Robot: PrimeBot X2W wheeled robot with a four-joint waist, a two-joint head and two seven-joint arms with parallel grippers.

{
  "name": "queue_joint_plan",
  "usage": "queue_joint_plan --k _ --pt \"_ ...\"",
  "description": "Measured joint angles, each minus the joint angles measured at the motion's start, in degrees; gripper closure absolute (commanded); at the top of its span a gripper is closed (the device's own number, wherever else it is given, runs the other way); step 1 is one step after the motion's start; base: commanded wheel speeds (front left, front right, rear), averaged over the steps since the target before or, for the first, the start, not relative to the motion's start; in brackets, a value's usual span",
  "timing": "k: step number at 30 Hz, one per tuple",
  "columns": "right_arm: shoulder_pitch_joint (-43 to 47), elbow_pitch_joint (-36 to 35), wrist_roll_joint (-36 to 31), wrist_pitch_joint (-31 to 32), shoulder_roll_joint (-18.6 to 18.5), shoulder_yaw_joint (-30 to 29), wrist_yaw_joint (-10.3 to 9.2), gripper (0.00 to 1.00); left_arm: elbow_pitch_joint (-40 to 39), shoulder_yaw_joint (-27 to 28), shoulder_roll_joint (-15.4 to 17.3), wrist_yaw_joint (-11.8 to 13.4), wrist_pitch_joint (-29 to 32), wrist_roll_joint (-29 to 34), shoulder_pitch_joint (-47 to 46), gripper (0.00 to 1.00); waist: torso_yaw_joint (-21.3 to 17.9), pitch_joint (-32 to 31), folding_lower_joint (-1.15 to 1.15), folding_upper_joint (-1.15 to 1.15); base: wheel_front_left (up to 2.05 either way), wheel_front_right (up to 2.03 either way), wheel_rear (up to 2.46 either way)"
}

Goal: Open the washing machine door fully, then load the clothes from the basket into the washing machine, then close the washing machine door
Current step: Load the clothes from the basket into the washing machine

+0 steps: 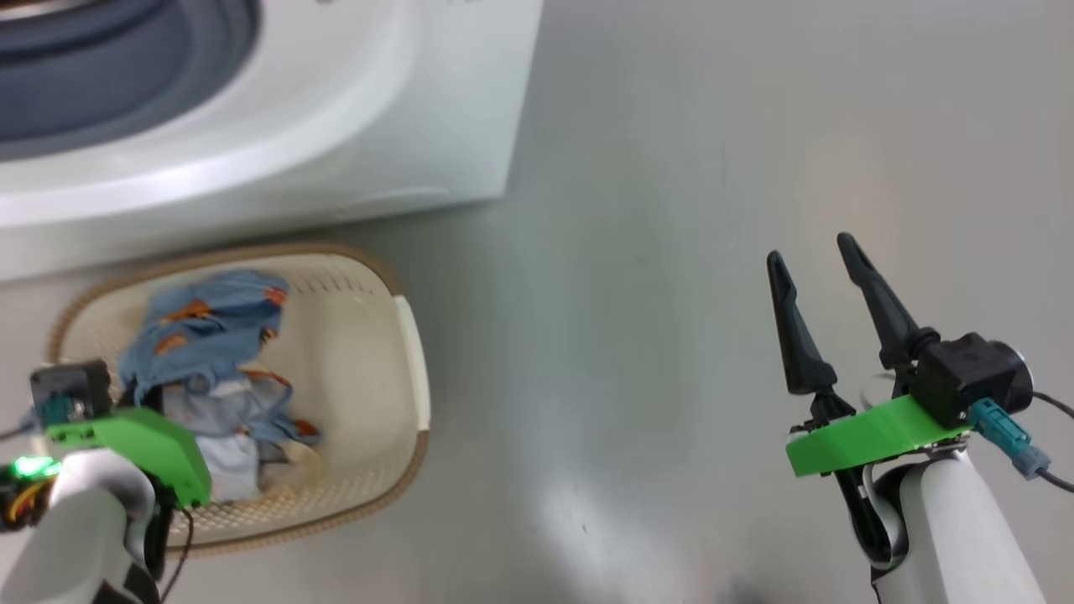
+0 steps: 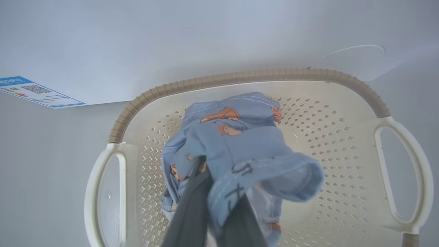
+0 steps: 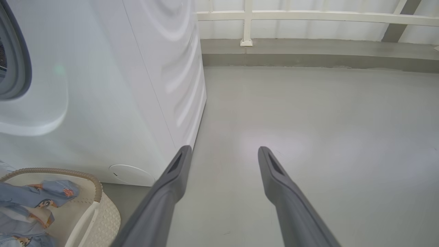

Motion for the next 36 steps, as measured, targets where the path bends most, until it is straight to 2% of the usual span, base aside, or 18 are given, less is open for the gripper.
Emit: queue_joint_plan --k 12,22,36 --pt "3.4 3.2 0.1 0.0 -0.1 0.0 0.0 0.0 -19.0 7.5 -1.8 1.5 0.0 4.2 15.0 1.0 3.6 -10.6 0.0 0.0 0.0 0.0 0.0" --pt "5.8 5.1 0.6 0.0 -0.1 0.0 0.0 0.0 -33.2 11.5 -5.2 -1.2 0.0 10.4 24.5 1.0 7.3 -18.8 0.0 0.0 0.0 0.0 0.0" --pt "8.5 5.9 3.1 0.0 -0.1 0.4 0.0 0.0 -42.6 16.4 -9.1 -3.0 0.0 11.8 33.1 1.0 8.9 -26.1 0.0 0.0 0.0 0.0 0.0"
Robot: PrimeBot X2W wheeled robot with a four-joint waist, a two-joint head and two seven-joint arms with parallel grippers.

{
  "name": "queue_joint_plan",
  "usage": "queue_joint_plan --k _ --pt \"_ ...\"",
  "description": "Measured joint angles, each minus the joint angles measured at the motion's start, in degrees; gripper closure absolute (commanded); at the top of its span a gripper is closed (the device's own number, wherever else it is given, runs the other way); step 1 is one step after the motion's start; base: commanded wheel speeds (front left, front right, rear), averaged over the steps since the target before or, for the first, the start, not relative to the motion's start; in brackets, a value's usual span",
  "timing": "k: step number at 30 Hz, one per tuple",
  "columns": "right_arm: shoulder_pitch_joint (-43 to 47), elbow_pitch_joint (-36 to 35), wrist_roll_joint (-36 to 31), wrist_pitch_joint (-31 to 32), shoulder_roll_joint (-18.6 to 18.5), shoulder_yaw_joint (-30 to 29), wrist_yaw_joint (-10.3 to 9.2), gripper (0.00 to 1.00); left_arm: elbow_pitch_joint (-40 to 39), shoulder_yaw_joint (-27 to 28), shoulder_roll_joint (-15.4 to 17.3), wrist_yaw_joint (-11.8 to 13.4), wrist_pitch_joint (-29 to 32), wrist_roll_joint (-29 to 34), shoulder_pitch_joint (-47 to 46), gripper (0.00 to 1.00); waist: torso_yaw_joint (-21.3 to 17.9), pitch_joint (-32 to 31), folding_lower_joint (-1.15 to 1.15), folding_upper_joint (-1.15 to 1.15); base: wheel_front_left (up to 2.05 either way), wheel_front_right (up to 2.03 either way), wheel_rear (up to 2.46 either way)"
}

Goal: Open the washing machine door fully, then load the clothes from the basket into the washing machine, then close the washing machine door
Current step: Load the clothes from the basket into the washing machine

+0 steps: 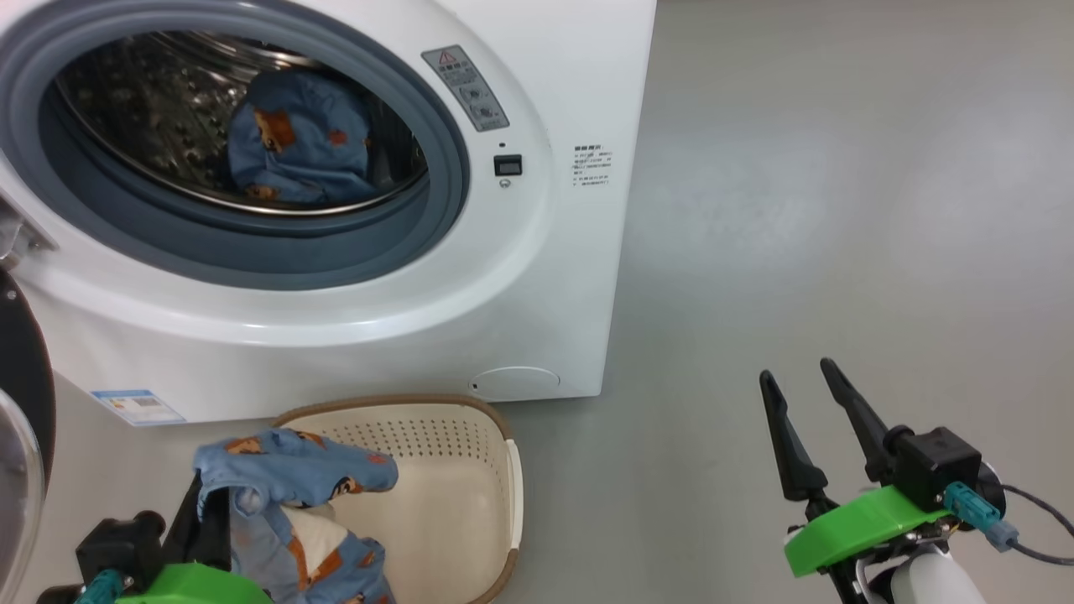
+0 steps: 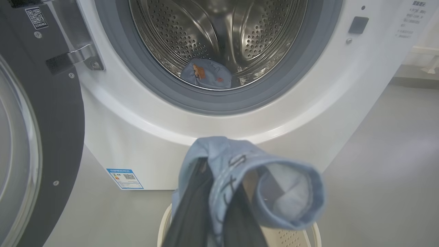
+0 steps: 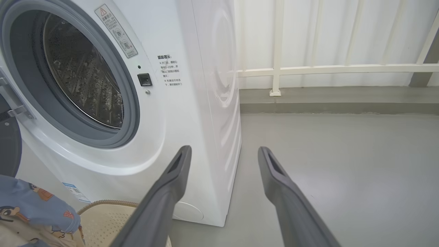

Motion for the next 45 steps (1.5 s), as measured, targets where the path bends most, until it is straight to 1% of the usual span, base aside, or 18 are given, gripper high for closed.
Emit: queue_joint_plan --k 4,12,18,28,37,40,45 --pt "1.6 0.4 0.6 0.0 0.0 0.0 0.0 0.0 -2.0 1.3 -1.2 -0.5 0.0 0.0 1.7 1.0 -0.1 -1.4 0.0 0.0 0.0 0.0 0.0" --pt "1.9 0.6 1.0 0.0 0.0 0.1 0.0 0.0 -3.4 2.3 -2.0 -1.5 0.0 0.6 3.4 1.0 -0.3 -3.0 0.0 0.0 0.0 0.0 0.0" --pt "1.9 0.5 1.1 0.0 0.0 0.1 0.0 0.0 -4.2 2.2 -2.5 -1.7 0.0 1.5 3.4 1.0 -0.3 -2.3 0.0 0.0 0.0 0.0 0.0" --pt "1.9 0.0 1.1 0.0 0.0 0.0 0.0 0.0 -5.4 2.6 -3.0 -1.9 0.0 0.8 2.4 1.0 -0.8 0.2 0.0 0.0 0.0 0.0 0.0" --pt "0.5 -0.9 0.4 0.0 0.0 -0.2 0.0 0.0 -6.0 2.9 -2.8 -1.9 0.0 -1.2 -4.5 1.0 -1.5 4.7 0.0 0.0 0.0 0.0 0.0" --pt "-0.9 -1.6 0.1 0.0 0.0 -0.2 0.0 0.0 -6.0 3.3 -2.0 -1.9 0.0 -2.3 -8.1 1.0 -1.9 6.6 0.0 0.0 0.0 0.0 0.0" --pt "-2.3 -2.5 -0.6 0.0 0.0 -0.2 0.0 0.0 -4.2 5.3 0.6 -1.9 -0.2 -4.2 -16.5 1.0 -2.9 10.4 0.0 0.0 0.0 0.0 0.0"
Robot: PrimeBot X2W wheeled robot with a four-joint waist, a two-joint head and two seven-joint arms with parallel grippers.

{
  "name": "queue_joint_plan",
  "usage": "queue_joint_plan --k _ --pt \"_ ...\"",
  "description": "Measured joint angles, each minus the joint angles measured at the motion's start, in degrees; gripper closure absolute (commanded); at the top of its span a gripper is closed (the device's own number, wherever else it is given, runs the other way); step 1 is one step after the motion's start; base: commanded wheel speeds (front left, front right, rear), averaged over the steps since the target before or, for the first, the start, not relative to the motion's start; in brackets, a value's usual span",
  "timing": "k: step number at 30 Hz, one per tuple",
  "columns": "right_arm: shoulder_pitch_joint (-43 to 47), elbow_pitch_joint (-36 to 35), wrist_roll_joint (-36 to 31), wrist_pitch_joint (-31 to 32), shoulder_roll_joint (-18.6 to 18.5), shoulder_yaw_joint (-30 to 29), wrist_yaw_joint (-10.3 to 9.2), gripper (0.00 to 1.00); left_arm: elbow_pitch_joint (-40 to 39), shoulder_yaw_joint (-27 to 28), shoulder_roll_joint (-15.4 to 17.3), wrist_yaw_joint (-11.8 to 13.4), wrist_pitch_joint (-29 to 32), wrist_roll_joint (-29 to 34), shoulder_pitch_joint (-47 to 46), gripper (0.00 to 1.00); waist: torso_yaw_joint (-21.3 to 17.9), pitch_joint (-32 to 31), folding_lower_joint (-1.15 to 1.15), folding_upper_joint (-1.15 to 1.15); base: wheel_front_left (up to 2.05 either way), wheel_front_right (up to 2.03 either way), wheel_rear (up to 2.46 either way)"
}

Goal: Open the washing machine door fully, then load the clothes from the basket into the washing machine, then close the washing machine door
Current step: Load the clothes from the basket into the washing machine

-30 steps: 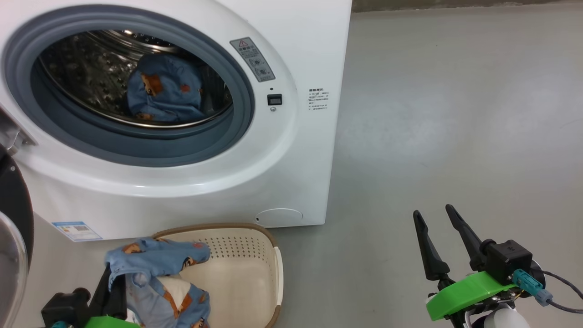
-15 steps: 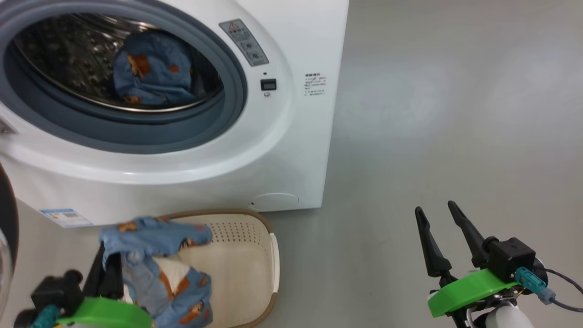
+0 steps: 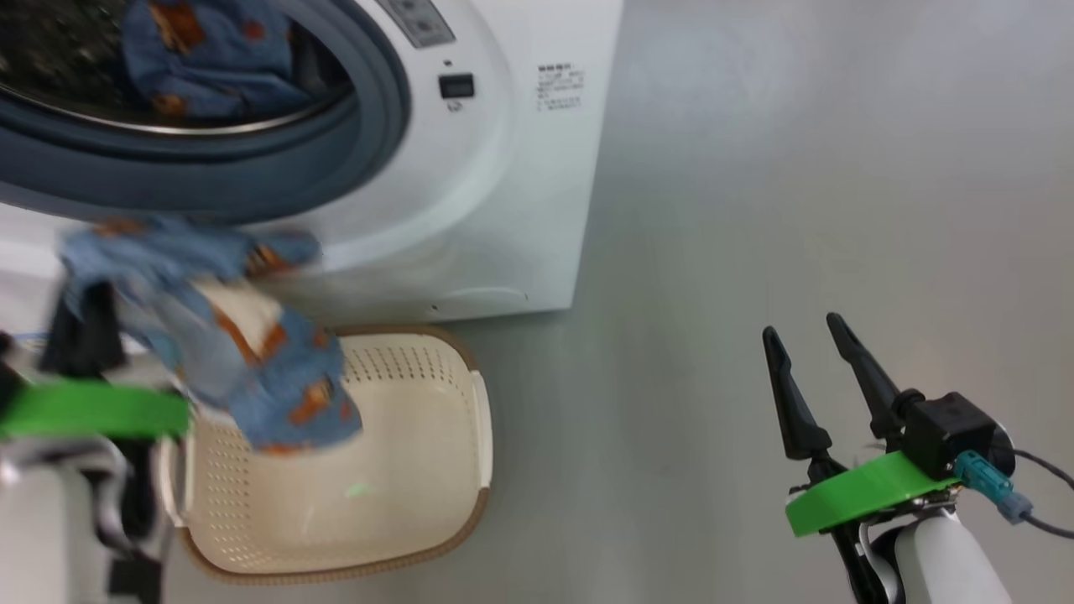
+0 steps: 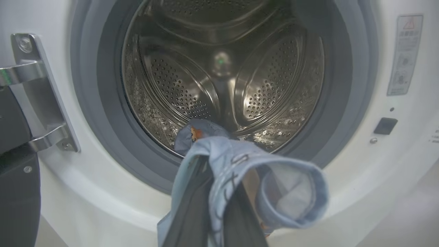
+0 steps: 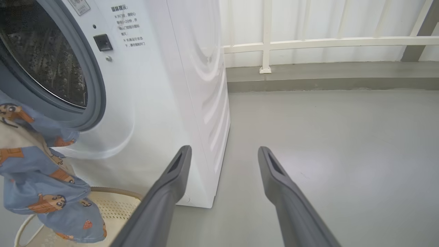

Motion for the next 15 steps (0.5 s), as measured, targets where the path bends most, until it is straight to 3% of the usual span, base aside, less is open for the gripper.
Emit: queue_joint_plan --k 6,15 --pt "-2.4 -1.7 -0.1 0.0 0.0 -0.1 0.0 0.0 3.3 1.9 4.4 0.0 -0.3 -1.7 -11.7 1.0 -1.9 5.1 0.0 0.0 0.0 0.0 0.0" --pt "-4.5 -3.5 1.7 0.0 0.0 0.3 0.0 0.0 12.0 -0.9 12.1 0.0 -0.3 -2.7 -26.3 1.0 -5.8 13.0 0.0 0.0 0.0 0.0 0.0"
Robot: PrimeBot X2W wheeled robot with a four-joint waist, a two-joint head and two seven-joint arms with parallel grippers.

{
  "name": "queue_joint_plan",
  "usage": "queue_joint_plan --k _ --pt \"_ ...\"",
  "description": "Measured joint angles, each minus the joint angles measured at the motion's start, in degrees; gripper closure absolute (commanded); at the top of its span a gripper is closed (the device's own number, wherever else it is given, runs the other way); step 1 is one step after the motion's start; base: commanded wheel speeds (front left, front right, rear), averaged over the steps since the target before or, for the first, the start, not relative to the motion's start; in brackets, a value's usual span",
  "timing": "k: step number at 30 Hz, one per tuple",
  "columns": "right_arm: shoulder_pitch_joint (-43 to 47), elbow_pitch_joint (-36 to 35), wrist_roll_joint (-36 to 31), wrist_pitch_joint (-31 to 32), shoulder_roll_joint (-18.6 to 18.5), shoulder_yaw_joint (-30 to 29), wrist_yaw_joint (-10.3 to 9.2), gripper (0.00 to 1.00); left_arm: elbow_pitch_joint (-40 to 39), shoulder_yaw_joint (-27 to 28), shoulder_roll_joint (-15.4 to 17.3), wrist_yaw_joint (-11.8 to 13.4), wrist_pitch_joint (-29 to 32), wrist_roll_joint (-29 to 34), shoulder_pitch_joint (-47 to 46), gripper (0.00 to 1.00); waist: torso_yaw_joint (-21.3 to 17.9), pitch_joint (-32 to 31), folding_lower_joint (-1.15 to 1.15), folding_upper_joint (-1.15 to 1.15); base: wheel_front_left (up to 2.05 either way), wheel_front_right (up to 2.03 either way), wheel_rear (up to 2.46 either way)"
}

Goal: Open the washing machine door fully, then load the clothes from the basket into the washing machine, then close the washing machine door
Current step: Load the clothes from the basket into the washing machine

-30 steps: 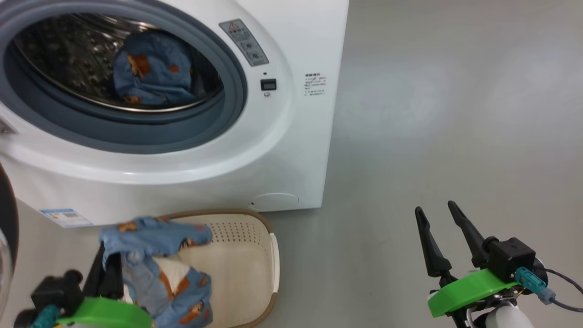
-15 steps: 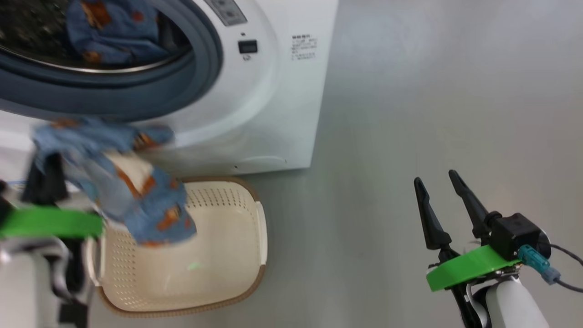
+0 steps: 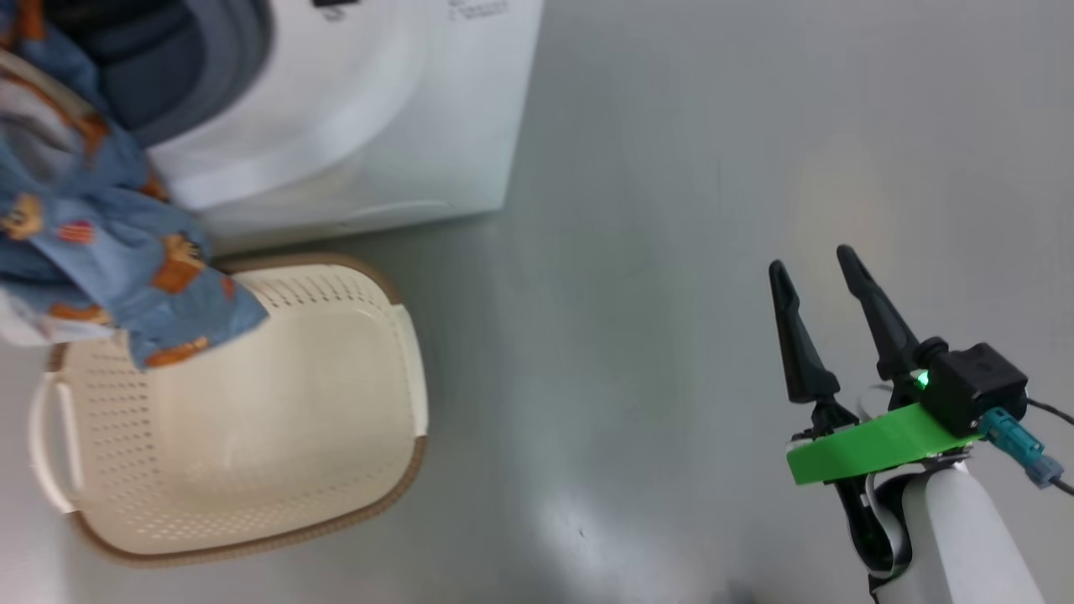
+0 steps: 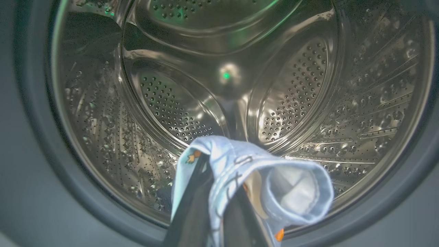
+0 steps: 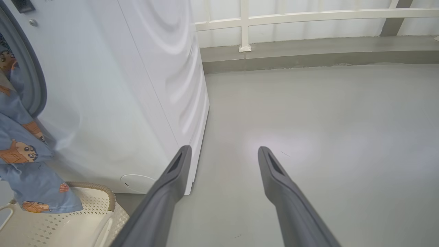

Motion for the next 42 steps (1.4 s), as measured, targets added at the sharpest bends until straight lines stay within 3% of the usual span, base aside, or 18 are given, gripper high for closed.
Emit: queue_joint_plan --k 8,17,23,31,42 --pt "-1.7 -1.5 1.9 0.0 0.0 0.7 0.0 0.0 7.6 -2.1 5.7 0.0 0.0 -0.5 -12.6 1.0 -3.6 7.0 0.0 0.0 0.0 0.0 0.0" --pt "-3.5 -2.1 4.2 0.0 0.0 2.8 0.0 0.0 14.0 -5.3 9.7 0.0 0.0 -0.2 -24.6 1.0 -8.0 13.9 0.0 0.0 0.0 0.0 0.0" --pt "-3.5 -2.0 5.6 0.0 0.1 4.0 0.0 0.0 15.6 -6.1 11.3 0.0 0.0 0.2 -28.3 1.0 -10.3 16.0 0.0 0.0 0.0 0.0 0.0" --pt "-3.5 -2.4 6.9 0.0 0.2 5.3 0.0 0.0 18.3 -5.6 16.2 0.0 0.0 0.8 -37.1 1.0 -13.2 19.0 0.0 0.0 0.0 0.0 0.0" --pt "-3.5 -2.3 7.7 0.0 0.3 7.9 0.0 0.0 18.3 -5.3 17.6 0.0 0.0 1.3 -44.4 1.0 -14.5 20.3 0.0 0.0 0.0 0.0 0.0"
